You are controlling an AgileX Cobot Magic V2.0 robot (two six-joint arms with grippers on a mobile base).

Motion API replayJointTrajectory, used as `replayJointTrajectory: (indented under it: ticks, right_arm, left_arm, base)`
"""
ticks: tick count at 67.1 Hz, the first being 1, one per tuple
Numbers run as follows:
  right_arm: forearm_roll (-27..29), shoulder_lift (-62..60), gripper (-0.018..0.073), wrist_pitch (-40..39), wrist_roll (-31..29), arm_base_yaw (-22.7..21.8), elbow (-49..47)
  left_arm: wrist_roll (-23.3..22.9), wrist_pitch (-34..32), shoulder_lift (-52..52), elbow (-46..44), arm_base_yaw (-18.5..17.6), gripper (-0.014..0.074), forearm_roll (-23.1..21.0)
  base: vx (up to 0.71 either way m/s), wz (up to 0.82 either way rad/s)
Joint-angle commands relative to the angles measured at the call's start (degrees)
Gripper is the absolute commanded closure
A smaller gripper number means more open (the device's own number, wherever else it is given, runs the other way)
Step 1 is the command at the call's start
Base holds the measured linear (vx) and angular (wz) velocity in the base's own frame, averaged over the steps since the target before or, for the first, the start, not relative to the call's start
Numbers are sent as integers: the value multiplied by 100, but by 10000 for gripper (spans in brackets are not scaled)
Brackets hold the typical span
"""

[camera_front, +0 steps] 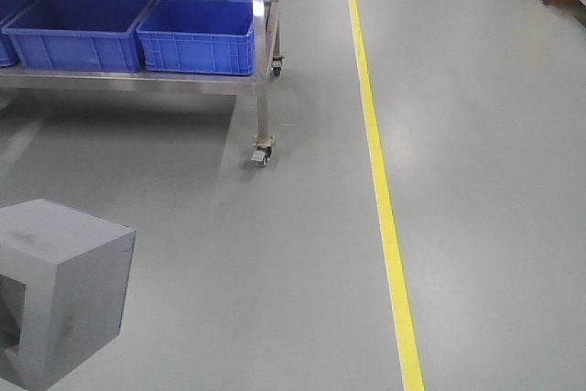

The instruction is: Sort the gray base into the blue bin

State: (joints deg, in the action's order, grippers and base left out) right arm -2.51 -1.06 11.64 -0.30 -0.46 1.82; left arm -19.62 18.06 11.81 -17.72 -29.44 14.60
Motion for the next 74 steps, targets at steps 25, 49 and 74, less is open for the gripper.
replayJointTrajectory:
  ticks: [25, 49, 74]
  right_arm:
    - [-49, -43, 564, -439, -39, 15, 29]
    - [-49, -43, 564, -439, -39, 15, 29]
    - [-49, -43, 564, -439, -39, 15, 29]
  left_arm:
    - [-22, -668, 33, -187, -51, 603, 21]
    - [-22, -668, 33, -187, -51, 603, 21]
    - [-22, -668, 33, -187, -51, 603, 21]
  base:
    - [43, 0]
    - [48, 10]
    - [43, 7]
